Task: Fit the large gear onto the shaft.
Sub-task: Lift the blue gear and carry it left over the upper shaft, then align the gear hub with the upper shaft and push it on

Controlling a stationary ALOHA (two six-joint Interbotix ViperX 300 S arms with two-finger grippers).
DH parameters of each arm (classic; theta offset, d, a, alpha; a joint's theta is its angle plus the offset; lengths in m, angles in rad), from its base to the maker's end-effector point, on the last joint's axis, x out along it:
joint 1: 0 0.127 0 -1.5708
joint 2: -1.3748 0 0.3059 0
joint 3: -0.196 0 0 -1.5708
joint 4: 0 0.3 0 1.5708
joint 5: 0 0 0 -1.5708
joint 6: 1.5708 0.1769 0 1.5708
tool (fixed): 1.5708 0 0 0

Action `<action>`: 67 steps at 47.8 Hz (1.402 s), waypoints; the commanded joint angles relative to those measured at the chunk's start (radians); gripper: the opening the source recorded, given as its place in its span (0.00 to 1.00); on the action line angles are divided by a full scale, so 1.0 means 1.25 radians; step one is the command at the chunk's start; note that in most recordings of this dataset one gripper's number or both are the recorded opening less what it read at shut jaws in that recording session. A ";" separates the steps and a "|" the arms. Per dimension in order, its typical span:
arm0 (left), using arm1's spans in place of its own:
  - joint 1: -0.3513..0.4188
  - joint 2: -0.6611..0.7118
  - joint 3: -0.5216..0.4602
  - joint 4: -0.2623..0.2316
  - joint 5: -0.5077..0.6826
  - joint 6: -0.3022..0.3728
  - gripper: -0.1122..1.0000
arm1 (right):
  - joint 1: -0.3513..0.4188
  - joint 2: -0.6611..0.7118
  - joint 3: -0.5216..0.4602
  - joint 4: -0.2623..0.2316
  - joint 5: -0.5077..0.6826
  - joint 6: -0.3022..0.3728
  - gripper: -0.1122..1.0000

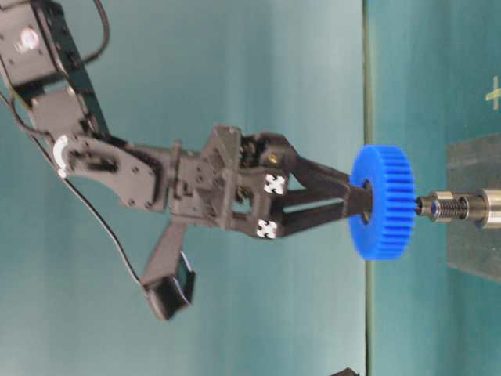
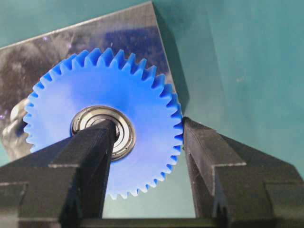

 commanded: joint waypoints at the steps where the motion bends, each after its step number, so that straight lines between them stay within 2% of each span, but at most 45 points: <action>1: -0.002 -0.006 -0.006 0.002 -0.006 -0.002 0.10 | 0.002 -0.010 -0.026 0.001 -0.001 -0.007 0.54; 18: -0.002 -0.006 0.001 0.002 -0.016 -0.002 0.10 | -0.004 -0.009 -0.026 0.001 -0.033 -0.006 0.54; 62: -0.001 -0.011 0.015 0.002 -0.016 -0.004 0.10 | -0.013 -0.002 -0.013 0.004 -0.005 -0.005 0.54; 67: -0.001 -0.011 0.015 0.002 -0.016 -0.002 0.10 | -0.013 -0.001 -0.013 0.004 0.006 -0.006 0.57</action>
